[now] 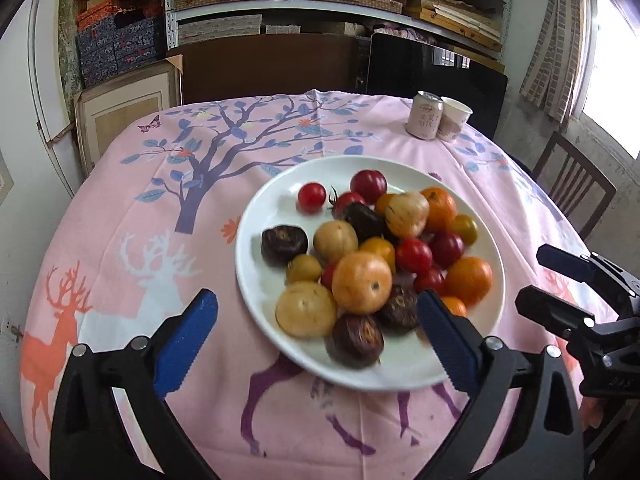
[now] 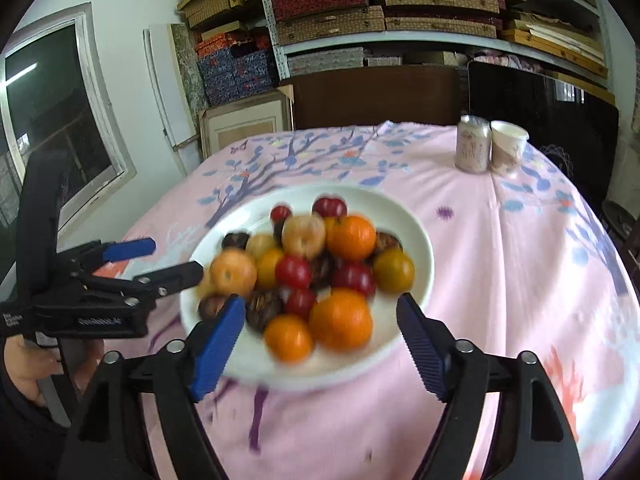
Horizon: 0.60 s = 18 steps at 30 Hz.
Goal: Organize fruits
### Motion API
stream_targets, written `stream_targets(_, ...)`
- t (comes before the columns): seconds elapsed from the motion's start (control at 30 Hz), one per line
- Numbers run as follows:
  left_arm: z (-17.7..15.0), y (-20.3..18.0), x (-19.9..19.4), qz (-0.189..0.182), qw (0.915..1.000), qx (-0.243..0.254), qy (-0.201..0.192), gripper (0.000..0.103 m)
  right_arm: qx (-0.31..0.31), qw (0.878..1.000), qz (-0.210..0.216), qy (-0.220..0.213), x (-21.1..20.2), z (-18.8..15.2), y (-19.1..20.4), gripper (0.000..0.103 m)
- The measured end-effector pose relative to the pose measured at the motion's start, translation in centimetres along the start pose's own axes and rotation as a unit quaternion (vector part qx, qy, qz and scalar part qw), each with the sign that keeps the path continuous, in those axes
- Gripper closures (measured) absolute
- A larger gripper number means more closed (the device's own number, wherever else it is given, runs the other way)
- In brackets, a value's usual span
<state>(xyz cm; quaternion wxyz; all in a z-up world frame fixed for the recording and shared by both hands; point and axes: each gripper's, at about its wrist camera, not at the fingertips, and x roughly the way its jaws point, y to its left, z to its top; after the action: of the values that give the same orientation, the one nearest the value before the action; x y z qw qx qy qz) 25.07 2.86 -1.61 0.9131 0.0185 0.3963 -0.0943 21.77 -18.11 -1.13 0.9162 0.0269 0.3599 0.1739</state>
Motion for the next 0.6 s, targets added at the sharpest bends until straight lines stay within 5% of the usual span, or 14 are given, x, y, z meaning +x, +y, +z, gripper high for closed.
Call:
stream_targets(0.2, -5.3, -1.2, -4.8, 0.023, 0.9996, -0.004, 0.014, 0.005, 0.029, 0.999, 0.015, -0.006, -5.1, -5.4, 0.8, 0.004)
stream_targets(0.43, -10.0, -2.5, -10.3, 0.006, 0.9992, -0.038, -0.012, 0.005, 0.017, 0.999, -0.017, -0.028, -10.0, -8.5, 2.7, 0.003)
stream_targets(0.6, -12.0, -3.7, -13.0, 0.053, 0.9963, -0.055, -0.041, 0.005, 0.003, 0.999, -0.028, -0.046, -13.2, -10.2, 3.6, 0.003)
